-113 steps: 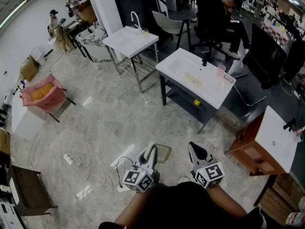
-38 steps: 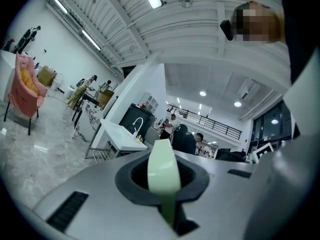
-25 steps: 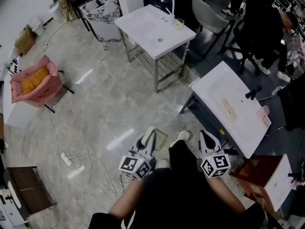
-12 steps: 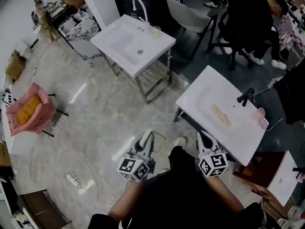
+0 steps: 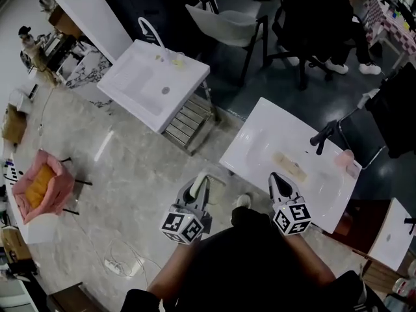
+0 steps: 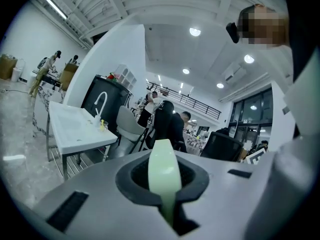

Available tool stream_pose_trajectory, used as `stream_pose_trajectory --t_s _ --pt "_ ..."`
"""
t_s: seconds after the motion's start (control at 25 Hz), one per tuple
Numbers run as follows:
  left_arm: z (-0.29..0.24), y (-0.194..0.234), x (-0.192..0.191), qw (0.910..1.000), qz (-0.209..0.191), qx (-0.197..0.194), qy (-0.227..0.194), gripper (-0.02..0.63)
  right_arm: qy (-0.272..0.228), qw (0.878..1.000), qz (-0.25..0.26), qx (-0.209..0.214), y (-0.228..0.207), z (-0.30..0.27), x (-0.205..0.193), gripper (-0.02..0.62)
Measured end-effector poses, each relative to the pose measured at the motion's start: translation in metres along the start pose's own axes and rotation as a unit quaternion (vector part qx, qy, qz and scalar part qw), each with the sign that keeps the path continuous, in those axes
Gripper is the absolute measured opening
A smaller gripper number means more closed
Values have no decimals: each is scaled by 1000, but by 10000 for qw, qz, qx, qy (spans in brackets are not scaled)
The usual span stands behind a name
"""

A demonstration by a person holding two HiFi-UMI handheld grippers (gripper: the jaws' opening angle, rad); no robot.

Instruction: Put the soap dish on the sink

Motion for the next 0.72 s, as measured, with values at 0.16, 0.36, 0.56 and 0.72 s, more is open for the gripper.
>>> stream_pose_trajectory --t_s 0.16,0.36,0.56,0.72 --pt "-42 5 12 9998 -13 -132 148 21 -136 9995 -159 -235 -32 -20 20 -2" --pt "-90 8 30 9985 -201 -367 355 21 -167 9989 -198 -384 -58 -38 29 -2" --pt "-132 10 24 9962 -216 -589 599 21 -159 9986 -241 -438 -65 -44 23 -2" --pt "-168 12 11 9939 -126 -773 772 21 -77 9986 -305 -436 -65 -49 23 -2"
Point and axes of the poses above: the fingertips, and each gripper's own axes: z backward along the fingers, y to its left, x out of its top, the point moved 10 cm from there along z, backward along the fingers, and after that the axes turned 10 degrees about -x, right-handed, at the moved point
